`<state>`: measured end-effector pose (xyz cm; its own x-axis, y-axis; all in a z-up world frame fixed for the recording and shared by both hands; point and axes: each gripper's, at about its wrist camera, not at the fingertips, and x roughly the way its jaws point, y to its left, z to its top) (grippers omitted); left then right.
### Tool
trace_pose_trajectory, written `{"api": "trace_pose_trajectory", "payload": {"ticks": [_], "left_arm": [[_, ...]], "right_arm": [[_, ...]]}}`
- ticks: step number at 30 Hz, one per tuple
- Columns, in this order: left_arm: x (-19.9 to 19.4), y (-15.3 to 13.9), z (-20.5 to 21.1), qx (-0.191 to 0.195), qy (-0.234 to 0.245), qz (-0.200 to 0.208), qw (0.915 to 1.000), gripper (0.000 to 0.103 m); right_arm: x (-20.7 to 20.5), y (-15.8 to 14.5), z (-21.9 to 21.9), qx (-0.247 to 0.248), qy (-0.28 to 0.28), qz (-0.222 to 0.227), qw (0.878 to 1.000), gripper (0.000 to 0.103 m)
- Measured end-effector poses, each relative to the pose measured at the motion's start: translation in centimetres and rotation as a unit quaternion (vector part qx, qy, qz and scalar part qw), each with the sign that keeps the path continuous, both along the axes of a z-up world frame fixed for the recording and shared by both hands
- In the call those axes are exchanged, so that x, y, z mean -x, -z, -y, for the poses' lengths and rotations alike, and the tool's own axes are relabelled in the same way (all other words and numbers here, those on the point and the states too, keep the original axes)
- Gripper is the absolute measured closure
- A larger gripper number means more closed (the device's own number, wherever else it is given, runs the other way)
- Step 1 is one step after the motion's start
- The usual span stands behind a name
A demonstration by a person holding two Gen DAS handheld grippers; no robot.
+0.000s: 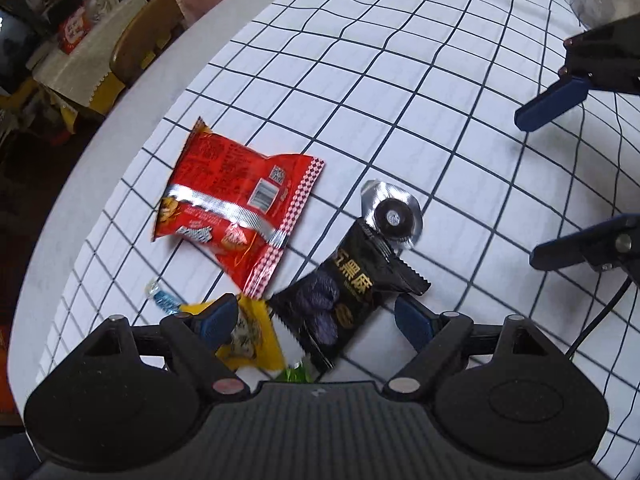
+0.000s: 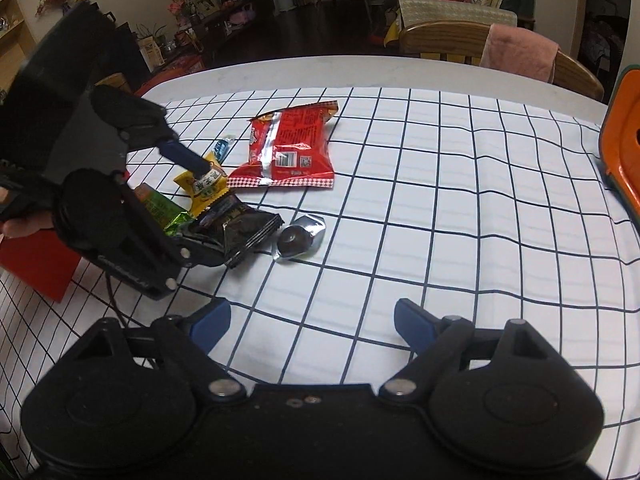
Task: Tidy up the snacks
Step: 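Grasp the black sesame packet with left tool while right tool grasps silver round candy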
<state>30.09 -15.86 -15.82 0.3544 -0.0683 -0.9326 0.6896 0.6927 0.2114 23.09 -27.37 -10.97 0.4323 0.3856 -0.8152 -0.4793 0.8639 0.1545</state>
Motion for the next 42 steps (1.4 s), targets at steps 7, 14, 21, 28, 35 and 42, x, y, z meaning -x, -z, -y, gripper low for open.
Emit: {"api": "trace_pose_trajectory", "payload": {"ticks": [7, 14, 21, 28, 35, 42], "left_arm": [[-1.1, 0.7, 0.3, 0.025, -0.014, -0.013, 0.9995, 0.018], [-2.1, 0.6, -0.3, 0.077, -0.061, -0.042, 0.9943, 0.043], [-2.0, 0.3, -0.9, 0.085, -0.110, -0.038, 0.9896, 0.068], [-1.9, 0.0, -2.9, 0.108, -0.200, -0.036, 0.9731, 0.070], [-1.2, -0.7, -4.0, 0.123, -0.239, -0.036, 0.9627, 0.070], [-0.1, -1.8, -4.3, 0.132, -0.256, -0.033, 0.9571, 0.070]], "right_arm": [[-1.0, 0.5, -0.2, -0.007, -0.002, 0.001, 1.000, 0.018], [-2.1, 1.4, -1.4, -0.003, -0.017, 0.000, 1.000, 0.023], [-3.0, 1.8, -3.0, 0.011, -0.042, 0.025, 0.999, 0.032], [-4.2, 2.6, -4.0, 0.009, -0.048, 0.035, 0.998, 0.046], [-4.5, 3.1, -5.4, 0.040, -0.078, 0.050, 0.995, 0.055], [-4.4, 2.9, -6.1, 0.060, -0.092, 0.058, 0.992, 0.067]]}}
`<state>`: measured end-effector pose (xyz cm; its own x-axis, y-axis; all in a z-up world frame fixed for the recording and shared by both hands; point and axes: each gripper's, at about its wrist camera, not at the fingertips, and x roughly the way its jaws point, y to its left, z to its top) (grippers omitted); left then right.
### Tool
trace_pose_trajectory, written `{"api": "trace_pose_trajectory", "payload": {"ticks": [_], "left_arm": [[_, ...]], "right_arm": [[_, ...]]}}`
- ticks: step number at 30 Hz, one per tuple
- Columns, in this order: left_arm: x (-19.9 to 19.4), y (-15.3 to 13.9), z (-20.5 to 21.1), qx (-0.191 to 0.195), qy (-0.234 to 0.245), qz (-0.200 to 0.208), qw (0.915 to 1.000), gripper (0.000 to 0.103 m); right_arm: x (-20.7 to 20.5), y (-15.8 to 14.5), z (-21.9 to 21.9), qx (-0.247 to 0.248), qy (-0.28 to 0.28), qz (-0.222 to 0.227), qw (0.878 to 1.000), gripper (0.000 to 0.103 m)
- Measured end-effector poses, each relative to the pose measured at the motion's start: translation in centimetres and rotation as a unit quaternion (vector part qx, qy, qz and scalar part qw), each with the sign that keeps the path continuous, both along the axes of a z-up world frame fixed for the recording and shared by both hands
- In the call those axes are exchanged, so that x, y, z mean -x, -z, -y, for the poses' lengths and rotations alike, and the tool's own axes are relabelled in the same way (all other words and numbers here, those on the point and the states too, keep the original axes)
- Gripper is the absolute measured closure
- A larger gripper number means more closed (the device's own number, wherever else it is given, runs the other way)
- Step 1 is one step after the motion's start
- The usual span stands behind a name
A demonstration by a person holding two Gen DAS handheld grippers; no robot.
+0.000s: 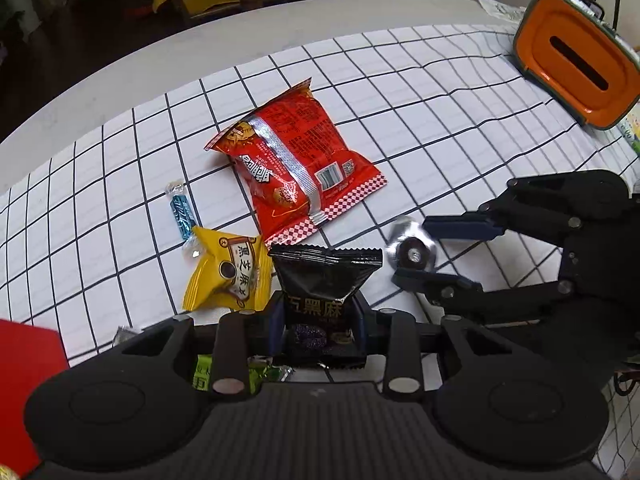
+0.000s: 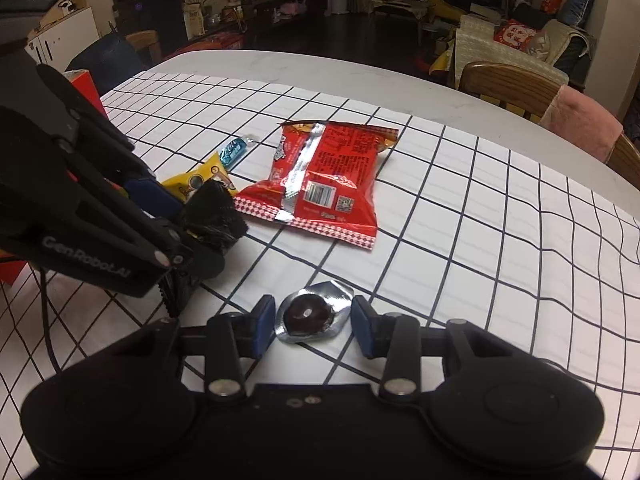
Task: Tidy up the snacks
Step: 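Grasp the black sesame packet with left tool while right tool grasps silver round candy, then carry the black packet and silver candy into the box and release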
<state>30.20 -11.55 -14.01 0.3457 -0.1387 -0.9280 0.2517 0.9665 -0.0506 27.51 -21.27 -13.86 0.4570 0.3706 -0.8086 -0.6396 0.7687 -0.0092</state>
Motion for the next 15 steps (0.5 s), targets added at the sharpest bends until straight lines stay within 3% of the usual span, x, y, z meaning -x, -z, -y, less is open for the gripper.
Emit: {"api": "trace_pose_trajectory", "payload": {"ticks": [15], "left_arm": [[3.7, -2.2, -1.5, 0.025, -0.027, 0.006, 0.9993, 0.072]], "right_arm": [[3.6, -2.2, 1.6, -0.027, 0.041, -0.014, 0.999, 0.070]]}}
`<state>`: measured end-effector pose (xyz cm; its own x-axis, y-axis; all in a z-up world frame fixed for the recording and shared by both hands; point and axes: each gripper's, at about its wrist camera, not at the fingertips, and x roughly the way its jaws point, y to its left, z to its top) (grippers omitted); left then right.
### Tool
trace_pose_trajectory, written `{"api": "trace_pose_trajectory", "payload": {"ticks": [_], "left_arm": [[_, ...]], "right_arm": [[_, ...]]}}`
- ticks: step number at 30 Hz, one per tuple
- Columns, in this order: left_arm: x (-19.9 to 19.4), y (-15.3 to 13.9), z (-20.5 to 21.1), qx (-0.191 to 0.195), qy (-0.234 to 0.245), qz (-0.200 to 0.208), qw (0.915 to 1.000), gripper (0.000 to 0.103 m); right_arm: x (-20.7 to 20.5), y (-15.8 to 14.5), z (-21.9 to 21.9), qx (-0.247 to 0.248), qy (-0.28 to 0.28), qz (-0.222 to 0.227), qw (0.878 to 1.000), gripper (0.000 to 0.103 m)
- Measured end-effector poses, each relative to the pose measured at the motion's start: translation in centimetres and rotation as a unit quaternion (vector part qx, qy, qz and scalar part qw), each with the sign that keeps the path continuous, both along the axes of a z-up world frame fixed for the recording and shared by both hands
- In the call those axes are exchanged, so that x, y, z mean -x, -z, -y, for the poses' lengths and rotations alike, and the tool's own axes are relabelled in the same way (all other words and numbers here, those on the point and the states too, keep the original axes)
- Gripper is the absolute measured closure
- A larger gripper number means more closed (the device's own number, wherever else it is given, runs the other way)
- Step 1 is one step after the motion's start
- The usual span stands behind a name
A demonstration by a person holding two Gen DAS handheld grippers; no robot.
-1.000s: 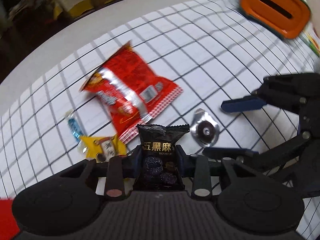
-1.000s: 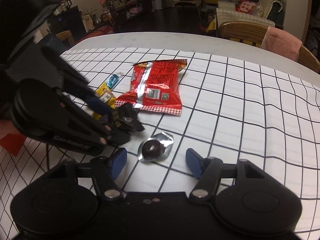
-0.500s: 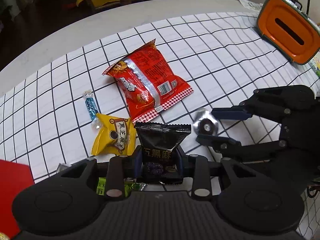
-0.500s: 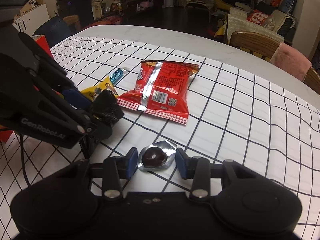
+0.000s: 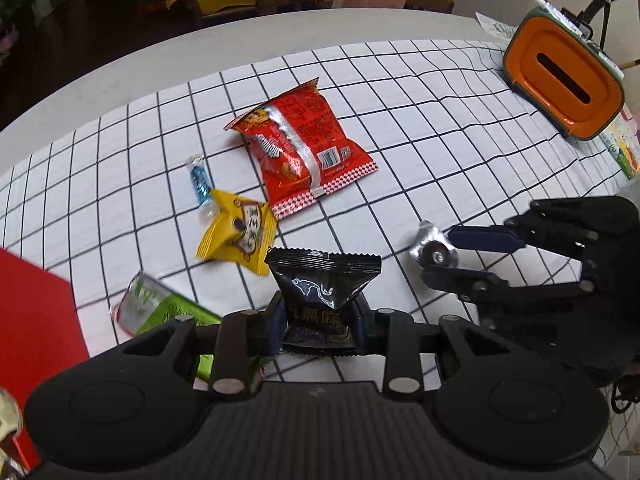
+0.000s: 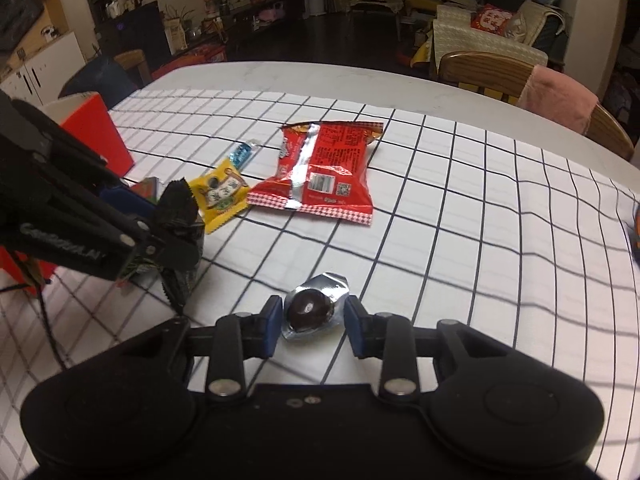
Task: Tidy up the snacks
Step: 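Carry the black packet and silver candy into the box and release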
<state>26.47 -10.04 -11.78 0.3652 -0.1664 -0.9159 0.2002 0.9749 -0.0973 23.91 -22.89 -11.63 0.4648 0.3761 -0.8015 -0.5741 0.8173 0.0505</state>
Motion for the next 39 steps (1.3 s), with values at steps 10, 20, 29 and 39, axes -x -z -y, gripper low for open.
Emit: {"api": "trace_pose_trajectory", "payload": {"ticks": [10, 20, 29, 39], "left_arm": [[3.7, -3.1, -1.5, 0.027, -0.002, 0.021, 0.9994, 0.072], [8.0, -7.2, -5.8, 0.021, -0.017, 0.040, 0.9988, 0.072], [11.2, -10.6, -12.5, 0.014, -0.041, 0.070, 0.9966, 0.072], [13.3, -11.8, -21.9, -0.002, -0.096, 0.083, 0.9919, 0.072]], "right_arm": [[4.4, -4.4, -0.3, -0.019, 0.010, 0.024, 0.999, 0.070], [8.4, -9.0, -3.7, -0.037, -0.003, 0.048, 0.998, 0.070], [11.0, -11.8, -10.3, -0.049, -0.035, 0.070, 0.996, 0.070], [11.9, -12.6, -19.4, -0.051, -0.079, 0.076, 0.993, 0.070]]}}
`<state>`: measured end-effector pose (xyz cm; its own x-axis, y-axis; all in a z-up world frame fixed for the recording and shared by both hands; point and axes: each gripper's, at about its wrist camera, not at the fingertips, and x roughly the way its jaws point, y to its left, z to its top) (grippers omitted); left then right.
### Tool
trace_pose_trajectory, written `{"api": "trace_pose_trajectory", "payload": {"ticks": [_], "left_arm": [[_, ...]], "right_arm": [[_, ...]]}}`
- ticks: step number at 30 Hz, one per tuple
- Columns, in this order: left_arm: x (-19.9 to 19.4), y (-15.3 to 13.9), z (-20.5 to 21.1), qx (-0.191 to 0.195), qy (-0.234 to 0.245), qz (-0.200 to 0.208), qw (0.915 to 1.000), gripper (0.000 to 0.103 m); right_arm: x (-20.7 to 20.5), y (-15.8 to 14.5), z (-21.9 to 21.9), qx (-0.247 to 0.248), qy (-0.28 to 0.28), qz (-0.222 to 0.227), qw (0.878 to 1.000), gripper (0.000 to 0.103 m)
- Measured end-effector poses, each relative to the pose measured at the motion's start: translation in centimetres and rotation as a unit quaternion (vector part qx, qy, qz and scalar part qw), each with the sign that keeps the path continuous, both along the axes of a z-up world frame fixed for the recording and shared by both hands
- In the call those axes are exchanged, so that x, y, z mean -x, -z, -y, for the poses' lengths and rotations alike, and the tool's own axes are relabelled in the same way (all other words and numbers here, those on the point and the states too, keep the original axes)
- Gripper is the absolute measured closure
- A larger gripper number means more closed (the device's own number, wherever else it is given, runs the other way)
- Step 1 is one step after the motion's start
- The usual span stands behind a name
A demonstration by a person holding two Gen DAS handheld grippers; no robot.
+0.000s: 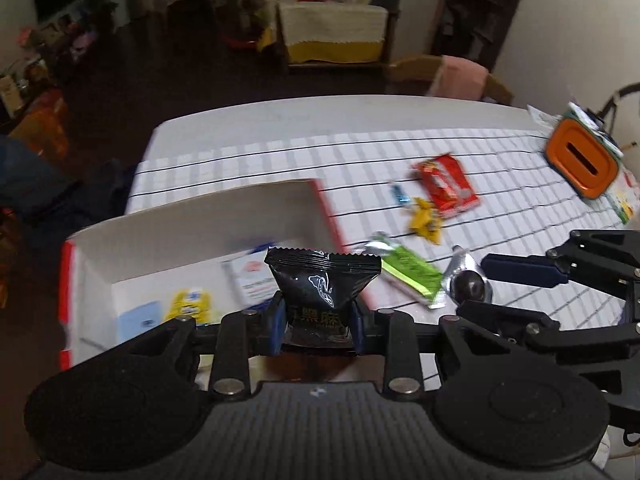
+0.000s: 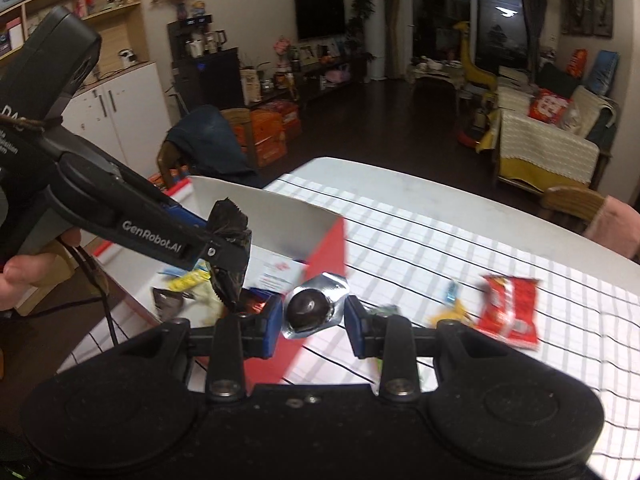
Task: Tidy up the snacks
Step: 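Carry the black packet and silver candy into the box and release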
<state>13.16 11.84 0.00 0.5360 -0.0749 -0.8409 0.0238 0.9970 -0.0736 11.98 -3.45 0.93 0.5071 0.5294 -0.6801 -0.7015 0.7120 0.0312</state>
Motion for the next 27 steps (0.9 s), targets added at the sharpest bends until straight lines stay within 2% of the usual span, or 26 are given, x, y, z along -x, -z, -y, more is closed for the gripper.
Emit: {"api": "trace_pose_trajectory", "payload": {"ticks": [5, 13, 20, 27], "left_arm": [[0.4, 0.9, -4.8, -0.015, -0.027, -0.013, 0.9994, 0.072], [-0.4, 4.3, -9.8, -0.045, -0.056, -0.054, 0.9960, 0.072], [-1.6, 6.5, -10.0, -0.068, -0.042, -0.075, 0.9940, 0.072], [-2.9, 8.9, -9.7, -0.085, -0.027, -0.117, 0.9891, 0.072]], "right_arm": [[0.0, 0.9, -4.3, 0.008, -0.015, -0.004, 1.000, 0.070], [-2.0, 4.4, -10.1, 0.030, -0.008, -0.029, 0.999, 0.070], [-3.5, 7.4, -13.7, 0.066, -0.001, -0.046, 0.997, 0.070], [-3.9, 8.9, -14.9, 0.082, 0.005, -0.064, 0.995, 0.070]]}}
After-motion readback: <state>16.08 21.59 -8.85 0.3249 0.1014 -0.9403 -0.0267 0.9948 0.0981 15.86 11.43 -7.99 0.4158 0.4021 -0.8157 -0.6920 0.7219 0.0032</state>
